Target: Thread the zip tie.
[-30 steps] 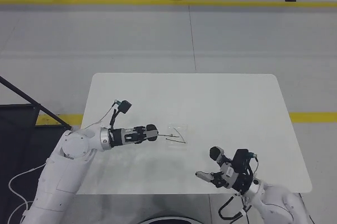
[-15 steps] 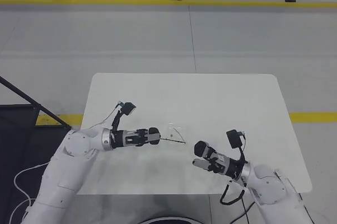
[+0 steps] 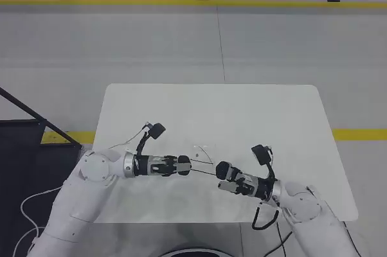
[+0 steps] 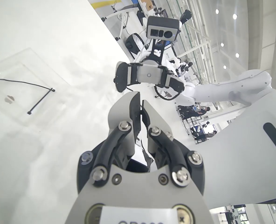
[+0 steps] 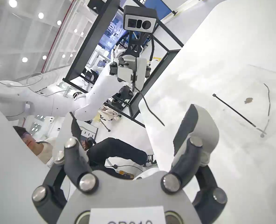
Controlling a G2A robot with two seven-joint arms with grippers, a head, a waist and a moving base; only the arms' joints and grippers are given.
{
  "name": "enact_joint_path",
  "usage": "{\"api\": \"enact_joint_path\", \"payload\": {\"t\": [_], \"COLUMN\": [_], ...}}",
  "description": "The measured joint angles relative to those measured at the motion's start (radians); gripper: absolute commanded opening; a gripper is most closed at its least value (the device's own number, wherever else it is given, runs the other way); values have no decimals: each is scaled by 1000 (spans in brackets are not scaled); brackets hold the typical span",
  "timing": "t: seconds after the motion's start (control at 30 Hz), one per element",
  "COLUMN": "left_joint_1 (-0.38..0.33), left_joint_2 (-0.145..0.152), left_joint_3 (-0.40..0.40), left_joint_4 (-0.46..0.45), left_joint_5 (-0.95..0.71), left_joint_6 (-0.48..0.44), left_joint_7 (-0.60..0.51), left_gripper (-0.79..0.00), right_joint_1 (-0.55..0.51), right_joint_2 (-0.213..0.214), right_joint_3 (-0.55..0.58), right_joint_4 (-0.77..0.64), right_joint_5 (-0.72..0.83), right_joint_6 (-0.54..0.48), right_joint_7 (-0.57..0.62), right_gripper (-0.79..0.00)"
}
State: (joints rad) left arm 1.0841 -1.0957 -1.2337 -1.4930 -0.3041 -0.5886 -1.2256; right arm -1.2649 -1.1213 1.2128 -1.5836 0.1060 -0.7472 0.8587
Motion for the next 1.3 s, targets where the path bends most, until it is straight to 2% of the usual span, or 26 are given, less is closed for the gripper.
{"api": "enact_joint_path", "payload": {"t": [0.03, 0.13, 0.23, 0.3, 0.33, 0.37, 0.63, 1.0, 1.3], "left_joint_1": [-3, -13, -22, -26, -28, -30, -48, -56, -59], "left_joint_2": [1, 4, 9, 11, 13, 14, 22, 33, 44], "left_joint_3": [3, 16, 28, 36, 41, 45, 72, 88, 102], "left_joint_4": [2, 3, 4, 4, 4, 5, 19, 30, 20], "left_joint_5": [-8, -19, -13, -12, -11, -11, -14, -28, -30], "left_joint_6": [1, 14, 19, 18, 18, 17, 11, 3, 4], "left_joint_7": [-6, -21, -25, -24, -24, -23, -17, -9, -10], "left_gripper": [-785, -785, -785, -785, -785, -785, -785, -785, -785], "right_joint_1": [12, 51, 86, 104, 114, 119, 159, 182, 171], "right_joint_2": [0, 1, 4, 5, 6, 7, 14, 26, 31], "right_joint_3": [-8, -33, -51, -60, -67, -74, -131, -147, -132], "right_joint_4": [16, 63, 105, 120, 124, 125, 133, 164, 153], "right_joint_5": [19, 85, 151, 174, 181, 183, 180, 151, 91], "right_joint_6": [-9, -38, -51, -38, -32, -30, -5, 11, 31], "right_joint_7": [17, 88, 156, 179, 184, 185, 209, 215, 138], "right_gripper": [-52, -194, -243, -314, -388, -419, -477, -468, -465]}}
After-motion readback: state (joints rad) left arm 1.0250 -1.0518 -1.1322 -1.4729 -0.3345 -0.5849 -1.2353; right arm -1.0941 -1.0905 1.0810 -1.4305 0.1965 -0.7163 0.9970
